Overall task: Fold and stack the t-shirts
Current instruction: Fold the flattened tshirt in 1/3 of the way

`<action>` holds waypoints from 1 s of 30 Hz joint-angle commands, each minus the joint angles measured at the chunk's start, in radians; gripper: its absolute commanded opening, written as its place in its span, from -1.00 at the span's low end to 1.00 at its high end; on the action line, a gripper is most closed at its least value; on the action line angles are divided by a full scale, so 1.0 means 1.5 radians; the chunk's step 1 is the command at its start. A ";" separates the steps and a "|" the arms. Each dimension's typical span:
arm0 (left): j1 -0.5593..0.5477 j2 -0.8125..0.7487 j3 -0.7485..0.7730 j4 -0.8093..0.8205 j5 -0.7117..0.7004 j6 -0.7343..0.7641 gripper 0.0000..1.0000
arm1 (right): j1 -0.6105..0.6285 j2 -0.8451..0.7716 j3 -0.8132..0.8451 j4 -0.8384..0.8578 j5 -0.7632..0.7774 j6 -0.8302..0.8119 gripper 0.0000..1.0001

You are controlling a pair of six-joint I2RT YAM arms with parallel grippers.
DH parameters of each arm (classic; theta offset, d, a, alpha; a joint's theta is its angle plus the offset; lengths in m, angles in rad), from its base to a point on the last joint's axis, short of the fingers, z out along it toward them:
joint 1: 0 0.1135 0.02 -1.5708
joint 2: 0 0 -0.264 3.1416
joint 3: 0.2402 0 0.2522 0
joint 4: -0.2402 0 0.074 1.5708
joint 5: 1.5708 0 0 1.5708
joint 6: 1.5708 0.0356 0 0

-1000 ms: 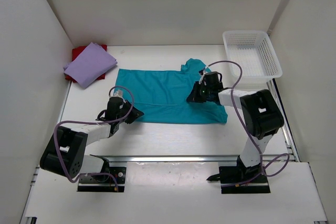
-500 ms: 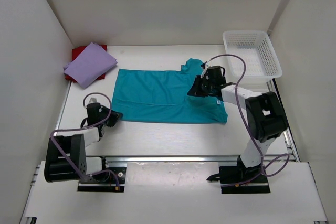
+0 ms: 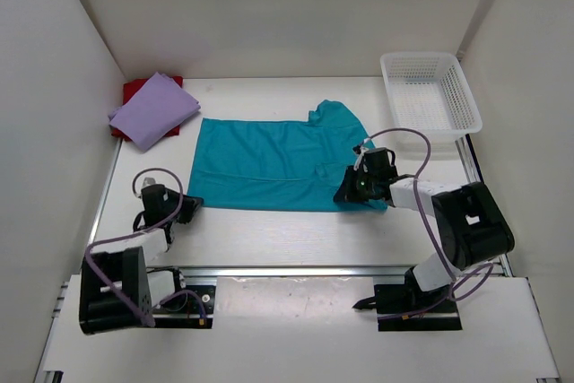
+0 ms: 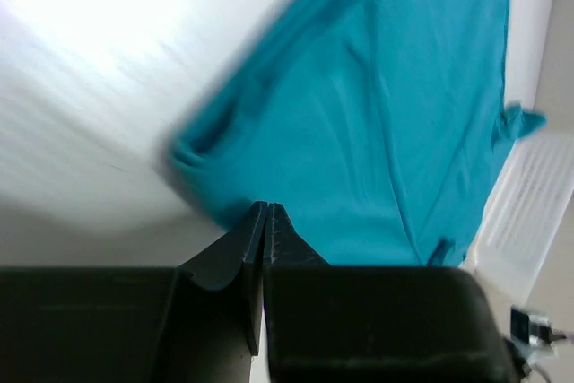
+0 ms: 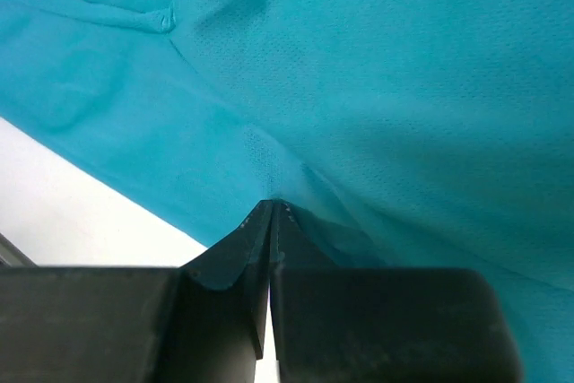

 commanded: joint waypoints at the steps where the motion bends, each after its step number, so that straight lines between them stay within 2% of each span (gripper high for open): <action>1: -0.101 -0.087 0.049 -0.047 -0.073 0.037 -0.74 | 0.006 -0.028 -0.015 0.012 0.038 -0.011 -1.00; 4: -0.263 -0.092 0.089 -0.071 -0.155 0.058 -0.70 | 0.019 -0.025 -0.045 0.009 0.025 -0.015 -1.00; 6: -0.297 -0.054 0.105 -0.060 -0.154 0.057 -0.71 | 0.038 -0.036 -0.080 0.007 0.029 -0.006 -1.00; 8: -0.279 -0.009 0.107 -0.036 -0.122 0.041 -0.74 | 0.054 -0.057 -0.097 -0.009 0.032 0.005 -1.00; 10: -0.216 0.032 0.081 -0.014 -0.046 0.023 -0.77 | 0.065 -0.105 -0.113 -0.019 0.049 0.012 -1.00; 13: -0.135 0.025 0.037 0.002 0.014 0.014 -0.78 | 0.071 -0.155 -0.104 -0.054 0.050 0.023 -0.99; 16: -0.073 -0.023 0.001 -0.031 0.029 0.037 -0.77 | 0.054 -0.187 -0.068 -0.068 0.028 0.024 -0.82; 18: -0.060 -0.052 -0.012 -0.061 0.033 0.048 -0.76 | 0.021 -0.187 -0.041 -0.055 0.001 0.029 -0.68; 21: -0.030 -0.076 -0.023 -0.099 0.062 0.072 -0.76 | -0.024 -0.137 0.037 -0.025 -0.014 0.023 -0.63; 24: -0.018 -0.079 -0.010 -0.120 0.083 0.088 -0.76 | -0.067 -0.022 0.170 -0.035 -0.008 -0.009 -0.68; 26: -0.035 -0.077 0.008 -0.118 0.096 0.090 -0.73 | -0.085 0.071 0.269 -0.031 0.033 -0.022 -0.70; 27: -0.040 -0.075 0.016 -0.116 0.097 0.086 -0.73 | -0.101 0.094 0.294 -0.026 0.030 -0.028 -0.67; 30: -0.093 -0.061 0.071 -0.121 0.085 0.099 -0.69 | -0.113 0.224 0.426 -0.052 0.070 -0.045 -0.41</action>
